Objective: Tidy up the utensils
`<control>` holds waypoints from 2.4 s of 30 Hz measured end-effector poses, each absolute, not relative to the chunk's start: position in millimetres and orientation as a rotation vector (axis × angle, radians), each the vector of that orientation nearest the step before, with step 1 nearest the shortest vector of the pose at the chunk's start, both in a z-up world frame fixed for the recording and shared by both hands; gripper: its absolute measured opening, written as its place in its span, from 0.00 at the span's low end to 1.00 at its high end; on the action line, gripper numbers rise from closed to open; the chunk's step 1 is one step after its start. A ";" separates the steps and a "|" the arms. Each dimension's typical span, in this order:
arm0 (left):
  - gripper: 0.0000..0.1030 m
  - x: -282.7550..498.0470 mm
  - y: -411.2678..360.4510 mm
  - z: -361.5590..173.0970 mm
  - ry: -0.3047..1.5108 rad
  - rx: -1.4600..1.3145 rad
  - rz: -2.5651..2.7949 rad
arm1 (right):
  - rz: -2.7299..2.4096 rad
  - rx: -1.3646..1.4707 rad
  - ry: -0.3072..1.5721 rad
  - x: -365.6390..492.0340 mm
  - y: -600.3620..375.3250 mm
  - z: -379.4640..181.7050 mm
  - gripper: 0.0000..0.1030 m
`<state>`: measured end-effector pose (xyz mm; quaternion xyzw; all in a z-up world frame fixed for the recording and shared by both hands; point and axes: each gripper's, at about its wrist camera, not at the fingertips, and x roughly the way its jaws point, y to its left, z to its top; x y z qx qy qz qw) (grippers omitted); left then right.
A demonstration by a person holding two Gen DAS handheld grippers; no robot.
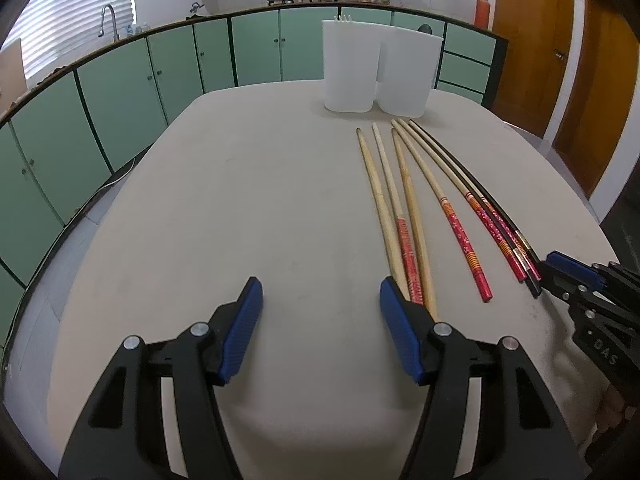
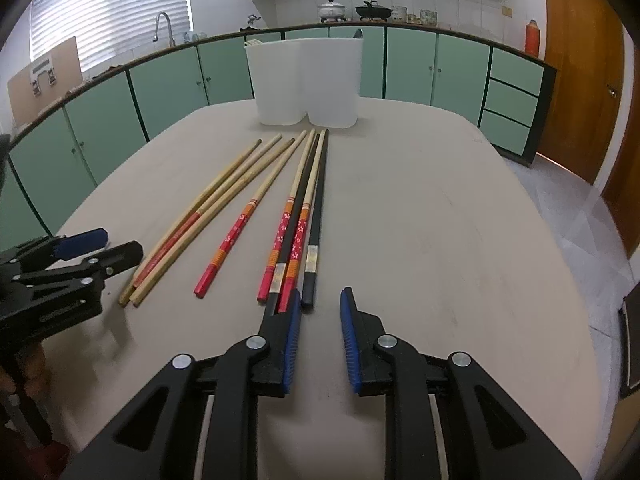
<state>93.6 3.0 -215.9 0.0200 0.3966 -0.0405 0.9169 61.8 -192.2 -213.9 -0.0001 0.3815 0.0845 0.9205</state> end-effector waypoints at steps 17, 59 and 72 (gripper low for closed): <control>0.58 75.5 -5.3 -213.2 0.815 0.082 -0.137 | 0.155 0.057 0.778 60.7 -205.3 -214.8 0.06; 0.41 82.6 11.6 -219.6 0.829 -0.001 -0.126 | 0.168 0.087 0.779 60.0 -211.1 -215.5 0.07; 0.36 84.8 19.8 -221.6 0.810 -0.025 -0.125 | 0.182 0.103 0.779 59.3 -213.5 -215.9 0.07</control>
